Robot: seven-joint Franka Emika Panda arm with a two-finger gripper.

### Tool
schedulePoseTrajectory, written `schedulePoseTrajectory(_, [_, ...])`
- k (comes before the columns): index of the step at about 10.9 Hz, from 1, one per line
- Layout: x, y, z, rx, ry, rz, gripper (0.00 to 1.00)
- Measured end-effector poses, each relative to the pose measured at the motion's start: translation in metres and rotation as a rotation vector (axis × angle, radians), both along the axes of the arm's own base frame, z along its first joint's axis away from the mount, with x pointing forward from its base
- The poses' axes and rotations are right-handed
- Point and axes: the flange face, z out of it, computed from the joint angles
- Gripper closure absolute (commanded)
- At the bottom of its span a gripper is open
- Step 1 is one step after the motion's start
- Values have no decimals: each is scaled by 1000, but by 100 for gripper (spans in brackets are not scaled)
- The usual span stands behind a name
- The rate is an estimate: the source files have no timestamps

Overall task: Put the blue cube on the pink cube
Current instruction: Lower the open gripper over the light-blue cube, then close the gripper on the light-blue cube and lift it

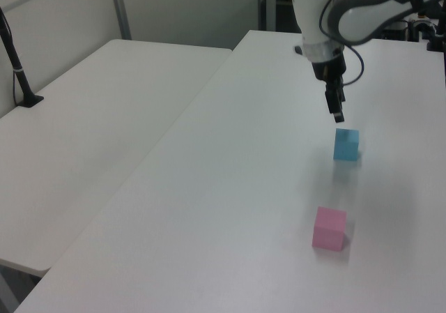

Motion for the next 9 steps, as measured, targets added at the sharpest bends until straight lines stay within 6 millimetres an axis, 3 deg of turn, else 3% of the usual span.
schedulePoseTrajectory(3, [-12, -2, -44, -41, 53, 32, 1])
schedulePoseTrajectory(4, [-13, 3, -59, -50, 66, 47, 12])
schedulePoseTrajectory(5, [-12, 10, -72, -54, 76, 62, 27])
schedulePoseTrajectory(6, [-12, 14, -82, -58, 87, 71, 49])
schedulePoseTrajectory(7, [-12, 16, -88, -62, 97, 74, 62])
schedulePoseTrajectory(8, [-12, 16, -89, -62, 99, 75, 69])
schedulePoseTrajectory(9, [-12, 17, -89, -62, 98, 77, 69])
